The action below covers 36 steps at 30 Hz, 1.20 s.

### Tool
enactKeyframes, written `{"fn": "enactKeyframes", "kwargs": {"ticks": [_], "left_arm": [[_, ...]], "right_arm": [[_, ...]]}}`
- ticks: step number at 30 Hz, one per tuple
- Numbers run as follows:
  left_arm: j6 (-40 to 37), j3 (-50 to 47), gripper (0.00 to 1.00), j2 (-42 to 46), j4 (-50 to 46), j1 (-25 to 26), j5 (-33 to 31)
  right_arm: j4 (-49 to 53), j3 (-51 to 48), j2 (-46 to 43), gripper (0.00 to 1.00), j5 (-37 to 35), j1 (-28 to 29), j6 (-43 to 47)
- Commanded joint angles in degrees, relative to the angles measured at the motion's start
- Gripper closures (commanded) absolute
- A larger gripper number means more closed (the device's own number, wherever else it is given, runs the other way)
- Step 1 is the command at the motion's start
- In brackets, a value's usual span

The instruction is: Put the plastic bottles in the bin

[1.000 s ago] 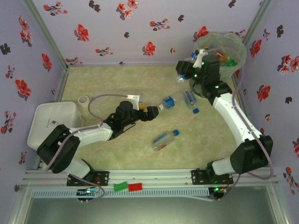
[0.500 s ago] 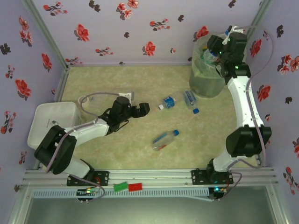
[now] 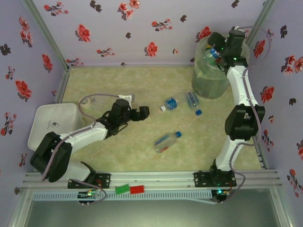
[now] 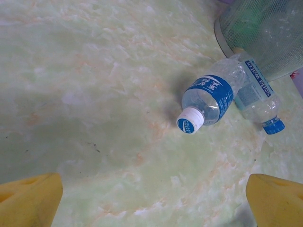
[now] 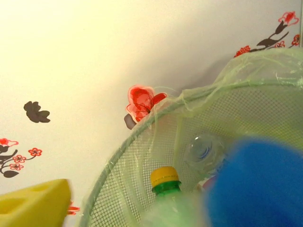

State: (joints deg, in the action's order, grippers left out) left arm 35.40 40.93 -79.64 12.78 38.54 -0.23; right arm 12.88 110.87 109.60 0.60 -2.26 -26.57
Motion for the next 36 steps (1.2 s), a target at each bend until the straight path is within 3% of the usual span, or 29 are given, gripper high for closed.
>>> {"fn": "enactKeyframes", "kwargs": {"ticks": [1, 7, 16, 23, 31, 36], "left_arm": [[-0.19, -1.56, 0.0, 1.72, -0.38, -0.47, -1.42], [-0.34, -1.27, 0.0, 2.4, -1.9, -0.45, -1.11], [-0.4, 0.13, 0.0, 1.45, -1.37, -0.47, -1.07], [2.06, 1.5, 0.0, -1.97, 2.36, -0.4, -0.83], [2.61, 3.42, 0.0, -4.28, 2.0, -0.4, 0.09], [1.65, 4.34, 0.0, -4.48, 0.41, -0.44, 0.16]], "right_arm": [[3.32, 3.08, 0.29, 0.0, -0.6, -0.37, 1.2], [3.16, -0.38, -4.27, 0.0, -2.09, -0.37, 5.08], [-3.09, -13.77, -16.69, 0.0, -3.39, 0.2, 7.52], [-0.16, -25.62, -26.36, 0.0, -4.3, 5.43, 10.52], [6.5, -36.0, -28.82, 0.0, 6.54, 12.18, 11.38], [10.58, -42.19, -29.35, 0.0, 5.86, 15.43, 13.0]]}}
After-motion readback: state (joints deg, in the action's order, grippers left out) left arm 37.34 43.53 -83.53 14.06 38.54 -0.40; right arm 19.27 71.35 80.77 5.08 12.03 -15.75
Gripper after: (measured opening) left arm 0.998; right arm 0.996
